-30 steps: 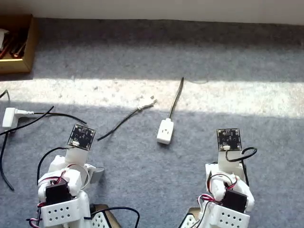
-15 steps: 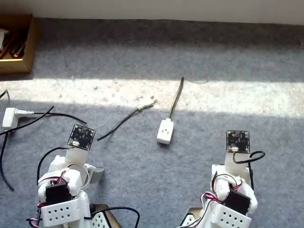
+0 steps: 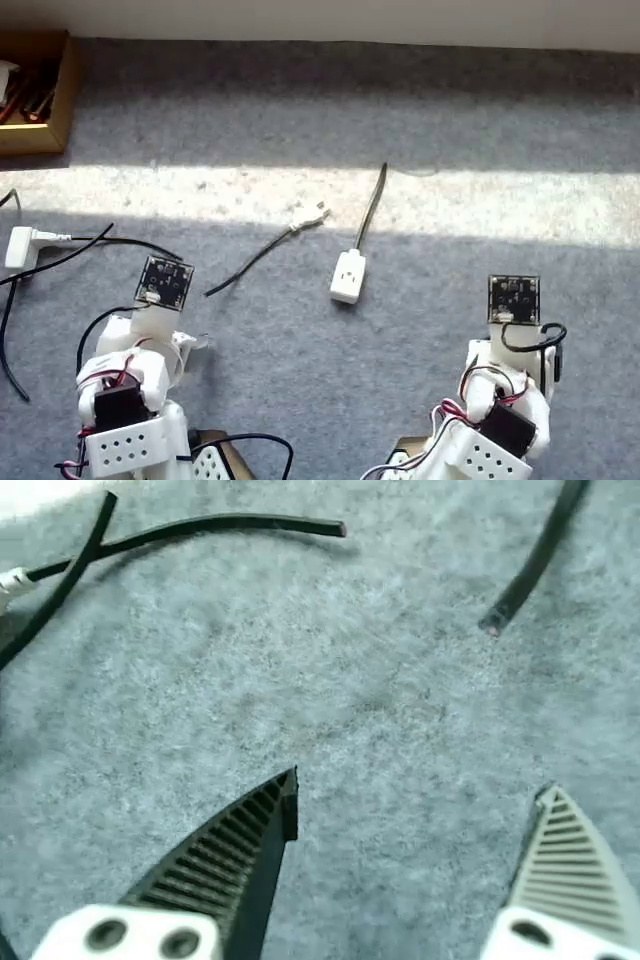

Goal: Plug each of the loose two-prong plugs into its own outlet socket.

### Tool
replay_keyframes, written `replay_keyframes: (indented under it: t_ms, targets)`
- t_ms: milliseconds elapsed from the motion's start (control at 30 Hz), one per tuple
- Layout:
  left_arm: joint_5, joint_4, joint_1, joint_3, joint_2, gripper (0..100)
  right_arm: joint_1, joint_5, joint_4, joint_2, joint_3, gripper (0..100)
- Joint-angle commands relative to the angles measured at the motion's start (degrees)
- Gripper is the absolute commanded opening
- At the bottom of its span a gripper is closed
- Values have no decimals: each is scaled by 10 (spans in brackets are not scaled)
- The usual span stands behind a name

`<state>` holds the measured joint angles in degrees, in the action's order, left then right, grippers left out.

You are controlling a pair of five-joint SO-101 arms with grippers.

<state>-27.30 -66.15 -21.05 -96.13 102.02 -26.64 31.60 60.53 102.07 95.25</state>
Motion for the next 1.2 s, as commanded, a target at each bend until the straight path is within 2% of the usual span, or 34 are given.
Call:
replay_keyframes:
  t_ms: [0, 100, 233, 367, 500, 600, 733, 833, 933, 1067, 1167]
  targets:
    - [2, 32, 5, 14, 0, 355, 65, -65, 4, -2, -30, 252]
    - [32, -54, 25, 122, -1, 355, 144, -124, 76, -3, -144, 252]
    - [46, -113, 35, 296, -34, 354, 212, -152, 78, -62, -238, 252]
    - [42, -198, 87, 466, -175, 354, 254, -154, 46, -227, -297, 252]
    - [49, -212, 158, 573, -343, 354, 290, -154, -53, -429, -360, 252]
    - [116, -241, 182, 651, -451, 354, 329, -188, -63, -586, -433, 252]
    - [181, -194, 186, 691, -579, 354, 349, -256, -64, -795, -572, 252]
    - [191, -177, 180, 673, -640, 354, 356, -345, -58, -916, -670, 252]
    - [198, -113, 179, 623, -674, 354, 357, -396, -42, -990, -747, 252]
    - [163, -15, 158, 603, -694, 354, 355, -379, -3, -1011, -787, 252]
    - [148, 21, 160, 641, -732, 354, 291, -351, 42, -976, -752, 252]
